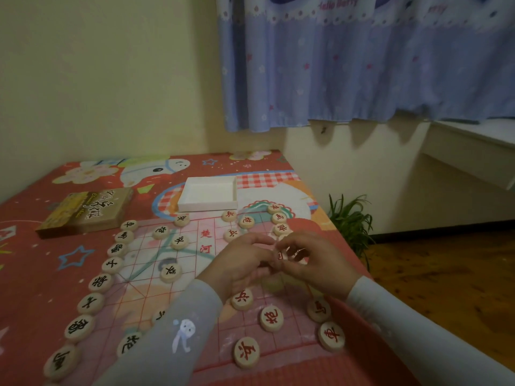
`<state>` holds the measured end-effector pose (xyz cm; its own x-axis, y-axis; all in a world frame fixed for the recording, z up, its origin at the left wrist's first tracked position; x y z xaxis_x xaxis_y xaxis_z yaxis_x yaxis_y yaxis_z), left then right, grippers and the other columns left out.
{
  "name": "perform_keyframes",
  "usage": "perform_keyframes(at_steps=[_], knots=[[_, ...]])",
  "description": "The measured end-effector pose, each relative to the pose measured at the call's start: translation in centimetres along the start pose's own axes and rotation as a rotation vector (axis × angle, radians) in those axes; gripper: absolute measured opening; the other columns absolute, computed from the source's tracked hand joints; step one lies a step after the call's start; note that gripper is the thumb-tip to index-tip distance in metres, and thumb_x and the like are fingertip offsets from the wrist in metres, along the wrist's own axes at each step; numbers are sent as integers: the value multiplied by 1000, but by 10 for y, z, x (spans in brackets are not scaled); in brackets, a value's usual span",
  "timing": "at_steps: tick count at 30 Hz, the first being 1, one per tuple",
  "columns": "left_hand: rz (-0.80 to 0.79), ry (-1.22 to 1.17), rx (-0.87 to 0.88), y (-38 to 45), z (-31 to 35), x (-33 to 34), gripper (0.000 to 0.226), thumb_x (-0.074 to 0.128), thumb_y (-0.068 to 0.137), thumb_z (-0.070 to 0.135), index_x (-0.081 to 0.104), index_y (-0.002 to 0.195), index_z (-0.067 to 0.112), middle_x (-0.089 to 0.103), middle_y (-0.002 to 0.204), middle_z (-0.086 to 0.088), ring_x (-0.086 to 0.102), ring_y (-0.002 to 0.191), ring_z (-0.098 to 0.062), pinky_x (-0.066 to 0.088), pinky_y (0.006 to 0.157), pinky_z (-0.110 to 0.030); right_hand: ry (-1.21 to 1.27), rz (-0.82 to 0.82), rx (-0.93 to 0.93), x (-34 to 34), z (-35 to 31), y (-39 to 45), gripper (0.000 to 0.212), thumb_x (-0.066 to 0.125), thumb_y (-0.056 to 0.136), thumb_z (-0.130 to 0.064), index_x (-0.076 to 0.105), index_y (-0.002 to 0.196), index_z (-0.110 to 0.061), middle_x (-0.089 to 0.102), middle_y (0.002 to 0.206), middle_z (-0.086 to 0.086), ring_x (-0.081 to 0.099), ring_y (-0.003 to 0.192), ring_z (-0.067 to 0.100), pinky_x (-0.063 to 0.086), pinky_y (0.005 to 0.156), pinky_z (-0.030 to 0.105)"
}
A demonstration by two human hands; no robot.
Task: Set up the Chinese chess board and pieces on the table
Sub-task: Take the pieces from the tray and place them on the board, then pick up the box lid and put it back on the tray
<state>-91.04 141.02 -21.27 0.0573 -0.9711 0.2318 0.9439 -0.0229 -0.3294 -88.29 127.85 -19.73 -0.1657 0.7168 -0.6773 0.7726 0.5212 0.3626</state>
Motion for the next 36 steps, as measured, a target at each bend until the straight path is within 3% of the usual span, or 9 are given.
perform_keyframes(at_steps=[3,5,9,12,17,24,28,31,36], knots=[[-21,39,0,-2,-3,10,27,56,84,-14,59,104,4,63,112,-25,66,99,-34,59,72,-34,12,15,34,-5,1,-12,27,79,75,-25,68,100,-26,65,95,-8,62,78,6,54,72,25],[-26,46,-11,-3,-4,13,21,57,86,-10,59,102,4,64,110,-24,68,94,-30,59,72,-33,-10,39,62,-10,2,-19,24,78,76,-24,68,97,-25,66,92,-11,61,78,5,53,72,26],[25,46,-15,-6,1,-1,19,54,88,-9,61,102,1,67,85,-17,71,76,-25,60,69,-31,-26,71,186,-18,19,-35,17,78,75,-24,68,90,-25,66,87,-11,60,78,3,51,71,22],[92,78,14,-8,9,-20,16,53,90,-4,62,102,2,64,89,-17,70,81,-26,60,71,-31,-82,27,272,-19,31,-48,17,77,75,-27,66,88,-27,63,85,-12,58,76,-1,44,65,11],[159,82,42,-12,17,-39,15,53,92,-2,63,102,2,65,88,-17,70,85,-29,59,69,-31,-187,-56,331,-15,36,-58,20,73,79,-42,69,92,-29,62,90,-13,56,81,-1,41,63,10],[184,142,80,-12,28,-56,9,56,92,4,63,97,2,61,91,-17,65,80,-26,59,76,-32,-184,7,329,-21,26,-39,18,62,86,-45,68,80,-29,65,81,-12,58,76,2,52,72,33],[370,592,284,-8,65,-110,10,60,90,22,66,95,17,68,92,-3,64,80,-17,54,79,-35,-187,-21,220,-9,-7,12,19,60,89,-41,66,76,-29,64,78,-11,57,74,0,47,67,24],[503,1024,376,-9,94,-157,23,57,91,34,64,109,21,67,105,0,62,96,-19,42,75,-27,-205,-69,137,16,-24,57,17,61,89,-40,69,84,-26,63,87,-13,55,76,-2,40,64,11],[757,1206,275,-16,128,-263,34,49,96,30,59,122,12,60,125,-11,58,107,-29,44,80,-32,-175,-200,25,85,-55,143,23,59,87,-47,67,99,-28,58,99,-10,59,85,3,50,80,27]])
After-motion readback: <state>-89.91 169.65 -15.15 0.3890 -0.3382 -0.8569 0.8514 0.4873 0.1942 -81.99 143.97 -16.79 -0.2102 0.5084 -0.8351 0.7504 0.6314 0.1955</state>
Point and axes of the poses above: each hand's wrist, its own y-axis towards the middle knuckle, its own x-axis out of the palm, z = x × y, the point moved 6 cm from there along y, towards the middle knuckle
